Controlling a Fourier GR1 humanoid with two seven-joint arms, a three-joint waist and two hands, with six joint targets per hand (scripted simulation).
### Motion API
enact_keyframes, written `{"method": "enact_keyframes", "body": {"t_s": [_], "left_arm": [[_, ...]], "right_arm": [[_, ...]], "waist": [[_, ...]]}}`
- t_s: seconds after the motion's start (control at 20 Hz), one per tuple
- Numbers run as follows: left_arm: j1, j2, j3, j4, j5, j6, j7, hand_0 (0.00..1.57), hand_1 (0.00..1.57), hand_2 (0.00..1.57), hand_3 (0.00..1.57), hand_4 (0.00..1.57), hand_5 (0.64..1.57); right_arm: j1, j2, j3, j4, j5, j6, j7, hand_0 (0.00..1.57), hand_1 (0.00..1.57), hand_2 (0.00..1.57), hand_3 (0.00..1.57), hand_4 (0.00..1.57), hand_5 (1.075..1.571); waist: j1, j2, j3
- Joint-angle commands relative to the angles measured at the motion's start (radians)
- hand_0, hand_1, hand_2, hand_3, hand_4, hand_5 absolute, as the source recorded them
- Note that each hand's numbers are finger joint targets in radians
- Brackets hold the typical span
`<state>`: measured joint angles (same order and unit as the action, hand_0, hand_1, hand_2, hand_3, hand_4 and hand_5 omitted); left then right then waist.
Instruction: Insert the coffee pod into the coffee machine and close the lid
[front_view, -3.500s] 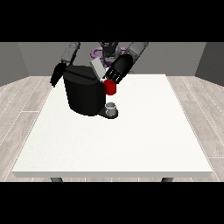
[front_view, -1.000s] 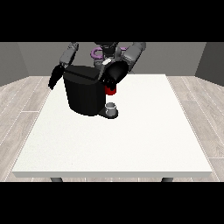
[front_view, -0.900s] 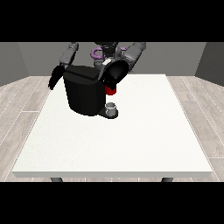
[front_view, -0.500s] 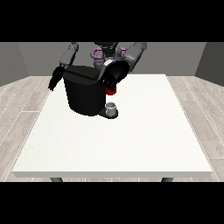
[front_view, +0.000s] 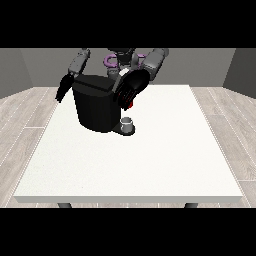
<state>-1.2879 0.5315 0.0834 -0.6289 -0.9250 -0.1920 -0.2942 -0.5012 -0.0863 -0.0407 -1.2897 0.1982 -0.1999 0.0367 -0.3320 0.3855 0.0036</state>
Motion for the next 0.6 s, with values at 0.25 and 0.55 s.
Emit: {"method": "enact_keyframes", "body": {"t_s": [0.25,0.55], "left_arm": [[0.084,-0.051,0.01,0.016,0.006,0.007,0.036,0.0,0.0,0.0,0.15,0.0,1.571],[0.23,-0.155,-0.025,-0.023,0.026,-0.023,0.014,0.0,0.0,0.08,0.0,0.0,1.571]], "right_arm": [[0.063,0.008,-0.017,0.03,-0.018,0.0,0.012,0.0,0.0,0.0,0.0,0.0,1.571],[0.197,0.036,-0.033,0.098,-0.038,-0.01,-0.071,0.0,0.0,0.0,0.0,0.0,1.571]], "waist": [[0.073,-0.116,-0.0035],[0.183,-0.269,-0.0033]]}}
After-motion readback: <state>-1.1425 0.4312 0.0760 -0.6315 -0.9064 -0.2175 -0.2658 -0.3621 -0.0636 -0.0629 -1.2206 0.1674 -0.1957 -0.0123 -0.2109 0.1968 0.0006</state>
